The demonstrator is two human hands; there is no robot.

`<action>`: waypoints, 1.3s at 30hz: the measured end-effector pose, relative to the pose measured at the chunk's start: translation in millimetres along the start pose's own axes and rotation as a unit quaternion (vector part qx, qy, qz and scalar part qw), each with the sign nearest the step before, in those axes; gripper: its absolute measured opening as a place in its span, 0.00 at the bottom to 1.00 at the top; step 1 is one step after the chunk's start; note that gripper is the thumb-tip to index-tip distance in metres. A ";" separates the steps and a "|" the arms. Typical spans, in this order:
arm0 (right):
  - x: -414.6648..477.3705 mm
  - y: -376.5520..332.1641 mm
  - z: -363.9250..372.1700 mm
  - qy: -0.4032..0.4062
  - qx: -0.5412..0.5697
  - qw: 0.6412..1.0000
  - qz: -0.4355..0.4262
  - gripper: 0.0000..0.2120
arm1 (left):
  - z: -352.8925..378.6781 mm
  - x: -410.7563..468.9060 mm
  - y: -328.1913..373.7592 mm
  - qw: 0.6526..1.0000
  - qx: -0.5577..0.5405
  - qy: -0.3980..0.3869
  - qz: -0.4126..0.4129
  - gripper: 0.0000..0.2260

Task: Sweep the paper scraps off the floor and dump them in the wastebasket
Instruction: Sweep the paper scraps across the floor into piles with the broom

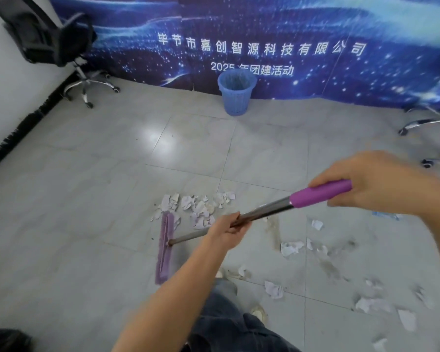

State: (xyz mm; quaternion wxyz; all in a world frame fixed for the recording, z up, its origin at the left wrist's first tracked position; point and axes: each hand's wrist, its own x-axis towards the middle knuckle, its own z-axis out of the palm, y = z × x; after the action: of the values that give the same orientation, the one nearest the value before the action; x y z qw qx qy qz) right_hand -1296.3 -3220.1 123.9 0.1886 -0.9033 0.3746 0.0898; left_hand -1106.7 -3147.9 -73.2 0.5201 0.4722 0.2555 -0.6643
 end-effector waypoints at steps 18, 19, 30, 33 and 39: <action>126.8 -12.3 113.3 -0.060 0.057 0.978 0.193 0.19 | 2.2 143.5 126.8 0.944 0.301 0.098 -0.091 0.07; 113.6 3.5 99.6 -0.054 0.066 0.969 0.233 0.19 | 20.6 145.1 110.6 0.942 0.309 0.077 -0.110 0.07; -33.9 61.6 19.4 0.016 0.128 0.896 0.425 0.40 | 114.9 82.0 -40.7 0.945 0.210 -0.062 -0.242 0.12; -44.5 49.4 -4.7 0.025 0.176 0.901 0.396 0.30 | 118.2 59.6 -39.4 0.945 0.210 -0.086 -0.236 0.13; 1.6 34.0 11.5 -0.027 0.215 0.911 0.351 0.27 | 81.4 68.7 8.6 0.961 0.198 0.002 -0.191 0.10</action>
State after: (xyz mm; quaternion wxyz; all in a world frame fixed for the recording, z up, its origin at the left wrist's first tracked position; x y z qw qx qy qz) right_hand -1319.6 -3238.5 103.6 0.3448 -0.6485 0.6725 0.0915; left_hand -1129.0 -3249.2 -98.7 0.2789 0.5097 0.2052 -0.7876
